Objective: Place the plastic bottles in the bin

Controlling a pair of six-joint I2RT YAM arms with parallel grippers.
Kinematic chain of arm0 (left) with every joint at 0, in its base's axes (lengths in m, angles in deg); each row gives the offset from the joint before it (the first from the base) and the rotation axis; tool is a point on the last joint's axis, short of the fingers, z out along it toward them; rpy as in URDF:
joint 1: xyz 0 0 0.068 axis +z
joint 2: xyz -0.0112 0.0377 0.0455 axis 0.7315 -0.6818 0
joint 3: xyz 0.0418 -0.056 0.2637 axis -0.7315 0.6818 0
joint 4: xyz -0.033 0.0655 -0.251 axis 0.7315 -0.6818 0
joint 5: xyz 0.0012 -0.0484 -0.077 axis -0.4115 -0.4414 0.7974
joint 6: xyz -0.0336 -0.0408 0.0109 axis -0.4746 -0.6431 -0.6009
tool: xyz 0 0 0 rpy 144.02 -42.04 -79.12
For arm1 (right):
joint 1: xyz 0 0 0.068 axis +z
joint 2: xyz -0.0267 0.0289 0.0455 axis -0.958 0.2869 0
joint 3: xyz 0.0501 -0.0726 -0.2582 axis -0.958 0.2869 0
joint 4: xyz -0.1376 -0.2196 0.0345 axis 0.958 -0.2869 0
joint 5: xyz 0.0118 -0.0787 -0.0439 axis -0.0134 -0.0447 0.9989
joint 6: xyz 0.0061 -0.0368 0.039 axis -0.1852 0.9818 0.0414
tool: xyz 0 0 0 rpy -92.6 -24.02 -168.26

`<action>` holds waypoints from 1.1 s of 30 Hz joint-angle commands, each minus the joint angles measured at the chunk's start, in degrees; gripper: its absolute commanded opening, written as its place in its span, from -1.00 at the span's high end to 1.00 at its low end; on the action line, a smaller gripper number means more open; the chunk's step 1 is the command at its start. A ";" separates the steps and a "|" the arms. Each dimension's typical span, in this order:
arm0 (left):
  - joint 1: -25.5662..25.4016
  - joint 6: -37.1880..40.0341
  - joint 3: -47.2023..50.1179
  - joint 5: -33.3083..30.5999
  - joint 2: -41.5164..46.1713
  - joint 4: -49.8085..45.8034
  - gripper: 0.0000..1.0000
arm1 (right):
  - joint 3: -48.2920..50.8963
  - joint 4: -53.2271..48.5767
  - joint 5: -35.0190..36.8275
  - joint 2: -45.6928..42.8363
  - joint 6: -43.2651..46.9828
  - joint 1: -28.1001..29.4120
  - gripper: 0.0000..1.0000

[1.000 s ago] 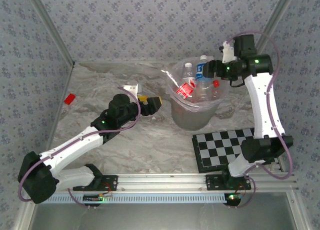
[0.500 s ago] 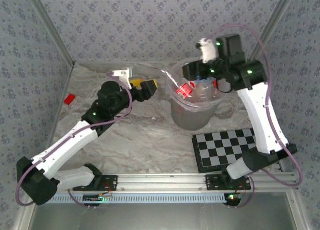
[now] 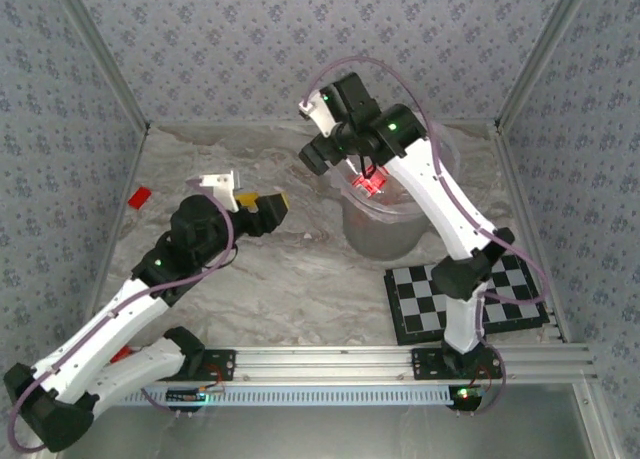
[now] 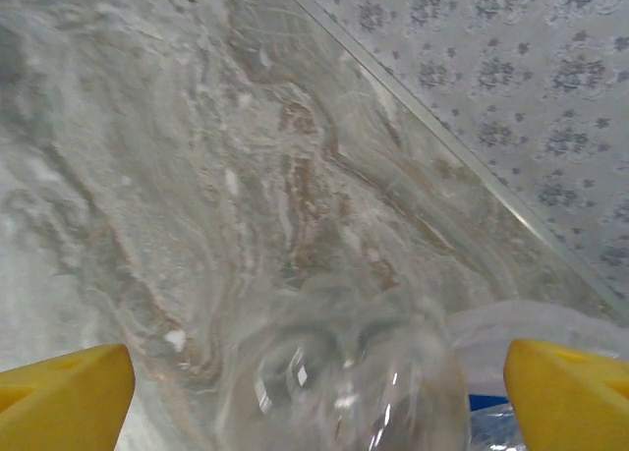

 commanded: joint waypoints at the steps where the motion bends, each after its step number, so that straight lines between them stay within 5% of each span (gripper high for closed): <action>1: 0.55 -0.33 0.54 -1.27 1.83 -0.75 -0.72 | -5.50 -3.36 6.03 3.53 2.06 0.43 -0.87; 5: 0.73 0.09 0.94 -1.37 2.65 -1.25 -0.72 | -6.41 -2.69 4.75 4.34 0.67 0.75 -0.44; 16: 1.74 -0.11 1.59 -0.54 0.92 0.79 -0.72 | 2.60 6.65 -4.91 -8.56 -6.44 -3.45 0.15; 26: 1.86 -1.03 1.25 1.32 -2.79 4.39 -0.72 | 45.23 46.22 -22.78 -36.19 -23.55 -20.45 0.77; 33: 1.78 -1.98 0.77 2.98 -5.81 6.72 -0.72 | 57.73 52.41 -23.25 -42.77 -25.29 -21.82 0.86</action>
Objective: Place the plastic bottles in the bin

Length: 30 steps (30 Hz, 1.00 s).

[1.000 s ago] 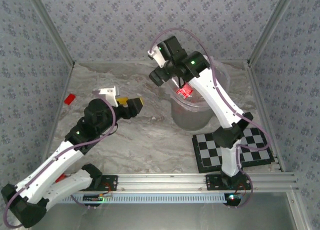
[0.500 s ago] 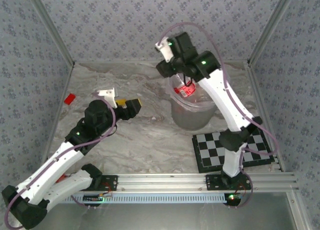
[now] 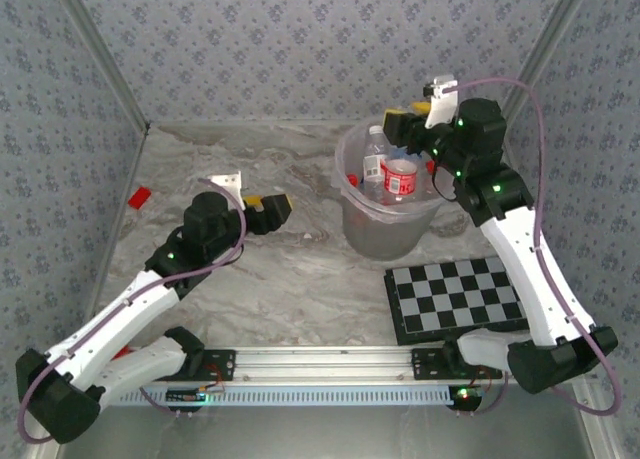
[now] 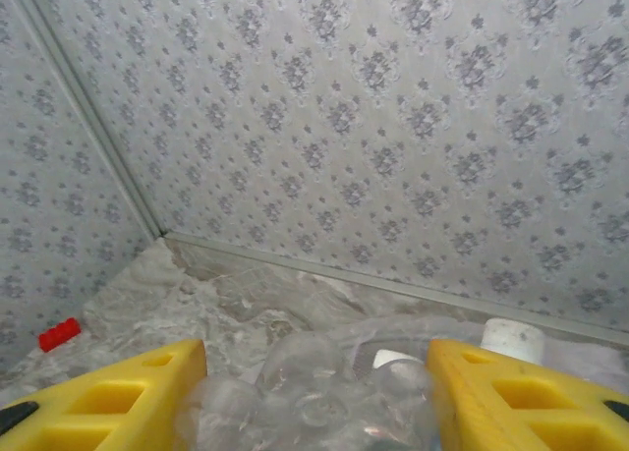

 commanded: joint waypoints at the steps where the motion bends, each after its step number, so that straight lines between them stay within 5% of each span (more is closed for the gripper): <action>1: 0.28 -1.08 -1.28 1.83 -0.95 3.60 -0.72 | 4.64 3.71 -3.01 -1.95 -4.15 -0.16 0.86; 14: 0.28 -1.44 -3.30 3.55 -4.04 4.71 -0.71 | 20.33 5.05 -1.56 -6.30 -7.18 0.91 0.88; 30: 0.28 -1.79 -4.10 4.63 -6.20 5.68 -0.71 | 27.69 2.03 0.20 -6.50 -7.34 2.26 0.81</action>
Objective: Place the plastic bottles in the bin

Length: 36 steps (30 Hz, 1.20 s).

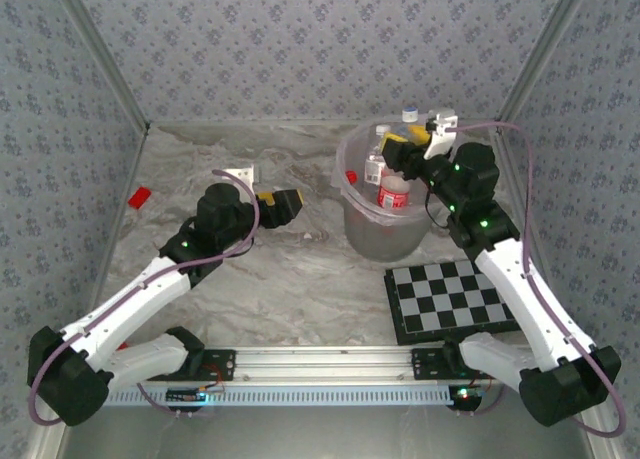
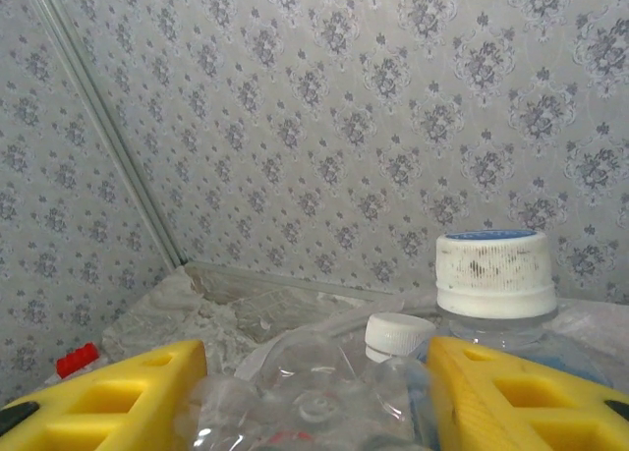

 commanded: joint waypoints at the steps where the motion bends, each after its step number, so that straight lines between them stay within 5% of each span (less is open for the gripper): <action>1: 0.28 -0.28 -2.45 0.99 -0.15 1.66 -0.71 | 6.13 -16.62 -0.50 2.40 -4.00 1.19 0.81; 24: 0.28 0.04 -3.45 1.52 -1.81 1.77 -0.71 | 16.04 -14.97 1.52 6.33 -13.46 8.86 0.84; 36: 1.22 5.12 -16.01 1.83 -6.26 -4.76 -0.72 | 9.76 -21.91 -3.81 10.63 -17.02 17.00 0.84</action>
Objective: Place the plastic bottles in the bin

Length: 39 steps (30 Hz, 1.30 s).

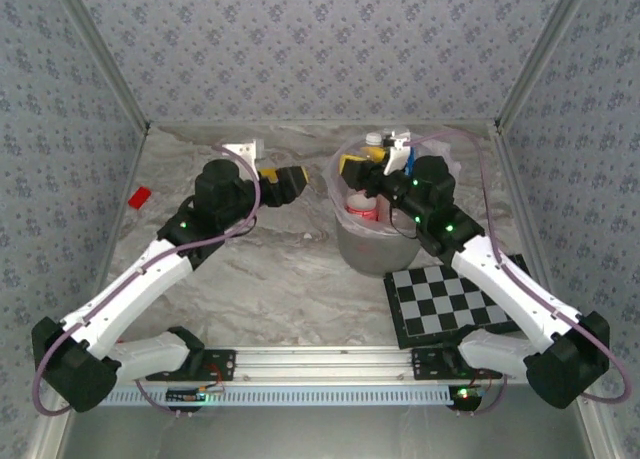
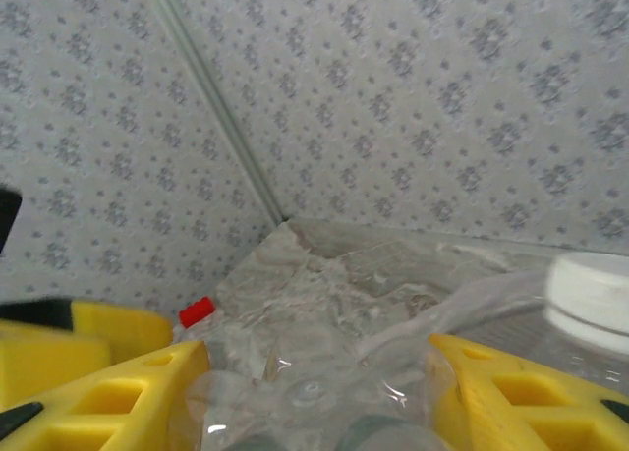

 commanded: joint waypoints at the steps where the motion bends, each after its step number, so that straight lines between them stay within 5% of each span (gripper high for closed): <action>1: 0.54 2.20 -3.98 1.60 -1.37 -1.50 -0.72 | 5.25 -28.43 -4.70 5.11 -8.56 3.77 0.83; 4: 0.56 2.12 -5.52 2.46 -2.76 -1.50 -0.72 | 4.22 -29.89 -3.39 4.10 -8.18 4.44 0.75; 11: 0.51 1.76 -6.51 3.94 -4.11 -1.06 -0.72 | -6.49 -41.18 3.44 0.46 -1.56 3.41 -0.27; 15: 0.52 1.60 -5.75 3.94 -3.89 -0.80 -0.72 | -13.47 -46.38 3.71 -0.31 1.75 1.71 -0.60; 33: 0.53 -0.15 -0.16 4.27 -1.58 1.04 -0.72 | -36.94 -48.41 3.37 4.77 11.16 -1.48 -0.72; 39: 0.50 -1.04 -0.02 5.56 -2.78 1.92 -0.72 | -43.89 -48.33 4.10 10.50 11.94 -4.16 -0.62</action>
